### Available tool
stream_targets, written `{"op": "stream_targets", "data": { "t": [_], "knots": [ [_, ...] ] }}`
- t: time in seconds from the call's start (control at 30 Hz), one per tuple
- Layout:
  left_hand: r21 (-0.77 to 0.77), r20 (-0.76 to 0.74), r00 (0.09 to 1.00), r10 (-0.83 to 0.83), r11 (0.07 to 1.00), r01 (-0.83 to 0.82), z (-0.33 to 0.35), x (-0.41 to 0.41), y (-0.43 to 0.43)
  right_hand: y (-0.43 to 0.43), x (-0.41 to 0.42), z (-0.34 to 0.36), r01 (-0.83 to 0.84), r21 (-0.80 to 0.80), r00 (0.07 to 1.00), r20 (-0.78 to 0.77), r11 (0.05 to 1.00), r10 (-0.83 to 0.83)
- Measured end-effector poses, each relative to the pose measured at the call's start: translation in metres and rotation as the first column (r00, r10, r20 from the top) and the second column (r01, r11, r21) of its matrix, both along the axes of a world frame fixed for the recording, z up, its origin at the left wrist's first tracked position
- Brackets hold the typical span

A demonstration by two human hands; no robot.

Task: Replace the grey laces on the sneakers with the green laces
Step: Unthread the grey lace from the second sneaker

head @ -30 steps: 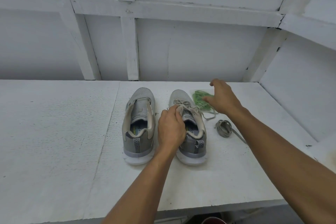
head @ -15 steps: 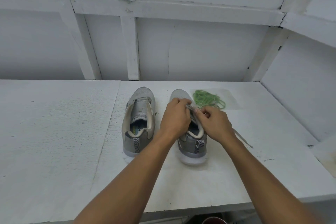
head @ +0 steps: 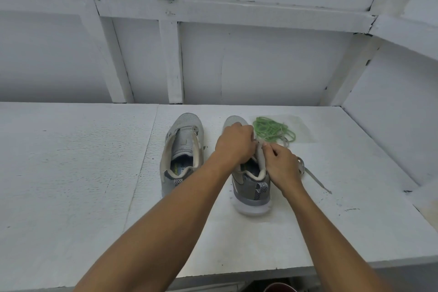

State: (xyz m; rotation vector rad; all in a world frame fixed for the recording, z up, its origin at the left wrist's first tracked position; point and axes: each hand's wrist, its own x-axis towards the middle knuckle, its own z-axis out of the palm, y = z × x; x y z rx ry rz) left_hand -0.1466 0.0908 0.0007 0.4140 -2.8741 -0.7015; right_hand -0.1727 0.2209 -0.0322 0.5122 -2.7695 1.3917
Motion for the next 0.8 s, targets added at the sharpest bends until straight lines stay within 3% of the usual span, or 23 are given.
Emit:
{"op": "stream_targets", "data": {
  "t": [0.13,0.2,0.3,0.4,0.47,0.53,0.67,0.73,0.8],
  "knots": [
    [0.032,-0.012,0.998,0.06,0.998,-0.06,0.007,0.001,-0.001,0.0,0.001,0.0,0.012,-0.011,1.0,0.0,1.0,-0.012],
    [0.161,-0.026,0.975,0.22,0.964,-0.213,0.011,0.002,-0.004,0.0,0.001,-0.001,0.018,-0.007,1.0,-0.008,1.0,-0.018],
    [0.37,0.063,0.914,0.401,0.841,-0.394,0.014,0.003,-0.011,0.0,0.001,-0.001,0.032,-0.008,0.999,-0.015,0.999,-0.032],
    [0.372,-0.012,0.957,0.29,0.889,-0.265,0.017,0.003,-0.008,-0.001,0.002,-0.001,0.03,-0.011,0.999,-0.015,1.0,-0.03],
    [0.322,-0.047,0.993,0.104,0.943,-0.084,0.015,0.003,-0.001,0.0,0.002,-0.001,0.017,-0.017,1.0,-0.009,1.0,-0.017],
    [0.165,-0.026,1.0,0.001,0.986,0.004,0.009,0.001,0.003,0.0,0.001,-0.001,0.012,-0.021,1.0,-0.008,1.0,-0.012],
    [-0.171,-0.02,1.0,-0.016,0.985,0.012,0.009,-0.002,0.0,0.0,0.002,-0.002,0.02,-0.03,1.0,-0.008,0.999,-0.021],
    [-0.24,-0.026,0.999,0.022,0.97,-0.027,0.016,-0.002,-0.006,0.001,0.003,-0.001,0.026,-0.027,1.0,-0.006,0.999,-0.026],
    [-0.23,-0.045,0.984,0.171,0.957,-0.177,0.025,-0.004,-0.02,0.0,0.004,-0.001,0.026,-0.03,1.0,-0.005,0.999,-0.026]
  ]
}}
